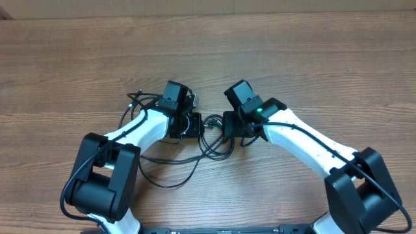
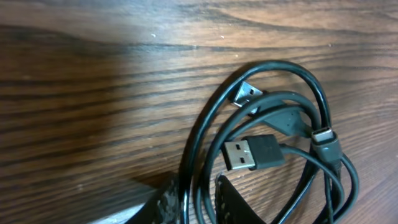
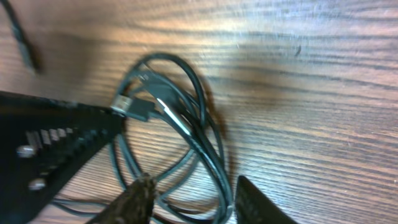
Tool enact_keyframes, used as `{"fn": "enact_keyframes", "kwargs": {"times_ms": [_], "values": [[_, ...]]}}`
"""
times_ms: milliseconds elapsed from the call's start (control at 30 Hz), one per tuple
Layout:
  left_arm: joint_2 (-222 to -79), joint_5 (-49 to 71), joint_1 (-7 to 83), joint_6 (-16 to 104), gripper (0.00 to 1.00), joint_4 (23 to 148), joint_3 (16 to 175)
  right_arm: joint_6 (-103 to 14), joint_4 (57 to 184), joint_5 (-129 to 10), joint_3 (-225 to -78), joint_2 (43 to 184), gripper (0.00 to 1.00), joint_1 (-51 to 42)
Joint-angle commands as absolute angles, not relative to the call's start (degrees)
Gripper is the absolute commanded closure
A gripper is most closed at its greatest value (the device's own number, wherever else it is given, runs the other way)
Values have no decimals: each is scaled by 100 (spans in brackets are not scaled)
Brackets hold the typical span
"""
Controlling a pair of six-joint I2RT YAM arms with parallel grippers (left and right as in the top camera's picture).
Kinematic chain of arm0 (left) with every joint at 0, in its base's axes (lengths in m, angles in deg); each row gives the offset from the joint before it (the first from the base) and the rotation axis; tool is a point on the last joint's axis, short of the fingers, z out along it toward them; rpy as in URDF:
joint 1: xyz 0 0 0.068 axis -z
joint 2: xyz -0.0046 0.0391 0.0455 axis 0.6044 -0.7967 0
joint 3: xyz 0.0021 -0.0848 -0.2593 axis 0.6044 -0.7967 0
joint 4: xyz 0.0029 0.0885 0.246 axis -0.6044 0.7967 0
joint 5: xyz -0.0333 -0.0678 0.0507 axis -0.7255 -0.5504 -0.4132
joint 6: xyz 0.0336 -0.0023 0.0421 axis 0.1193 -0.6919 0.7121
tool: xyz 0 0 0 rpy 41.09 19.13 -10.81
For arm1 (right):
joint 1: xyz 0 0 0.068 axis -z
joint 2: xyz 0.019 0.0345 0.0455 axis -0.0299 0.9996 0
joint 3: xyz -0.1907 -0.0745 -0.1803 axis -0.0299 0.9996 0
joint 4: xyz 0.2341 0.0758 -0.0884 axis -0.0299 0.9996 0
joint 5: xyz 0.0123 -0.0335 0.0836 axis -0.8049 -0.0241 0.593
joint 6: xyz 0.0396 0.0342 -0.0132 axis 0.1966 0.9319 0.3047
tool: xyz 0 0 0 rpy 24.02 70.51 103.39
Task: Untangle cables
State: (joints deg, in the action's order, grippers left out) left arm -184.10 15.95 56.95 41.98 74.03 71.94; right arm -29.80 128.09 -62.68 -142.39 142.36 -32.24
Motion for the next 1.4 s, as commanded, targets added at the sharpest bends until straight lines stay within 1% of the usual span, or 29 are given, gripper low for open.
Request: {"fn": "enact_keyframes", "kwargs": {"times_ms": [0,67,167,267,300,333,467,500,533,567,600,667,767,833,933,967,1067,1233,1367], "values": [[-18526,1339,5697,4351,82,7406,7139,-3789,12836,-6257,-14129,14535,54,-3235],[-18526,1342,5697,4296,86,7447,7137,-4248,12803,-6259,-14129,14704,52,-3239],[-18530,1348,5708,4108,90,7491,7137,-4814,12674,-6259,-14132,14863,50,-3239],[-18530,1368,5713,4110,89,7489,7137,-4982,12505,-6283,-14132,14863,51,-3239],[-18530,1370,5713,4110,88,7486,7137,-4982,12449,-6292,-14132,14865,53,-3237],[-18530,1374,5713,4110,88,7484,7137,-4978,12420,-6327,-14132,14865,57,-3233],[-18530,1414,5713,4110,87,7484,7137,-4976,12422,-6325,-14132,14863,85,-3233],[-18528,1412,5713,4110,84,7486,7137,-4976,12422,-6325,-14132,14863,90,-3233],[-18528,1409,5713,4113,79,7486,7137,-4976,12420,-6325,-14132,14863,93,-3233],[-18528,1407,5713,4117,69,7486,7137,-4976,12420,-6323,-14132,14865,96,-3233],[-18528,1405,5713,4117,63,7486,7139,-4974,12420,-6321,-14132,14863,96,-3233],[-18528,1311,5665,4191,56,7524,7189,-4974,12420,-6321,-14132,14865,96,-3233],[-18528,1213,5549,4469,54,7895,7406,-4980,12420,-6323,-14132,14865,96,-3233],[-18528,1245,5514,4554,55,8103,7515,-5022,12420,-6321,-14132,14865,96,-3233],[-18548,1541,5523,4548,64,8144,7522,-5017,12414,-6294,-14132,14863,96,-3233],[-18563,1687,5547,4548,65,8142,7522,-5019,12407,-6251,-14134,14863,96,-3231],[-18657,1857,5597,4493,65,8116,7522,-5013,12398,-5816,-14219,14863,96,-3154],[-18679,1960,5590,4285,64,8066,7522,-5011,11950,-4021,-14309,14863,96,-2798],[-18679,2212,5590,4021,65,8046,7522,-4906,11839,-3597,-14309,14863,96,-2511]]}}
